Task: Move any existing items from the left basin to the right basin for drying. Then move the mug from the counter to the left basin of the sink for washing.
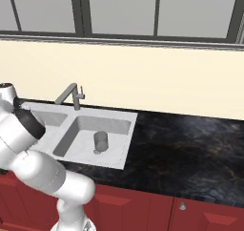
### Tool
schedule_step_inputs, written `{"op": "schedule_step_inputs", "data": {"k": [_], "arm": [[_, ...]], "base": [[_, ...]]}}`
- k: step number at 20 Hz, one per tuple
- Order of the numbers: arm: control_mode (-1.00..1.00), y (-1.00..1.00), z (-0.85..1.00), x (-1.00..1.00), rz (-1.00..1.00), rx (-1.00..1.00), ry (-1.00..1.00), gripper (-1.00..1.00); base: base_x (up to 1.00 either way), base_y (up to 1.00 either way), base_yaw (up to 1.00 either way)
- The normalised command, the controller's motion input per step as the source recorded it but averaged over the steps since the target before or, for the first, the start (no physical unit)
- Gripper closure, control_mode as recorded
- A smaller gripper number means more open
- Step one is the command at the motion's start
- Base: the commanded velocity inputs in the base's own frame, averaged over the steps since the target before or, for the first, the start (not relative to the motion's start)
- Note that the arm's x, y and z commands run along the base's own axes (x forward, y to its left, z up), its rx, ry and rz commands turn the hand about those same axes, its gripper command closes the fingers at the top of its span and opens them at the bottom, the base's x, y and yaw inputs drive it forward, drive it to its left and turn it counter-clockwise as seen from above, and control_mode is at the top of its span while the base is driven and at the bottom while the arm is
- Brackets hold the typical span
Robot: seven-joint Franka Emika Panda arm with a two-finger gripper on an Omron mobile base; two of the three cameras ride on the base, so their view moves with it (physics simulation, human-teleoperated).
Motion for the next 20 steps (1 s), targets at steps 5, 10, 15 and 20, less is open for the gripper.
{"op": "schedule_step_inputs", "data": {"k": [5, 10, 15, 20], "arm": [[-1.0, 0.44, -0.41, 0.23, -0.2, -0.04, 0.0, 1.0], [-1.0, 0.17, -0.27, 0.33, -0.18, 0.0, 0.04, 1.0], [-1.0, 0.07, -0.33, 0.22, -0.16, 0.0, 0.07, 1.0], [-1.0, 0.17, -0.31, 0.2, -0.15, 0.0, 0.05, 1.0]], "base": [[0.0, 0.0, 0.0], [0.0, 0.0, 0.0], [0.0, 0.0, 0.0], [0.0, 0.0, 0.0]]}}
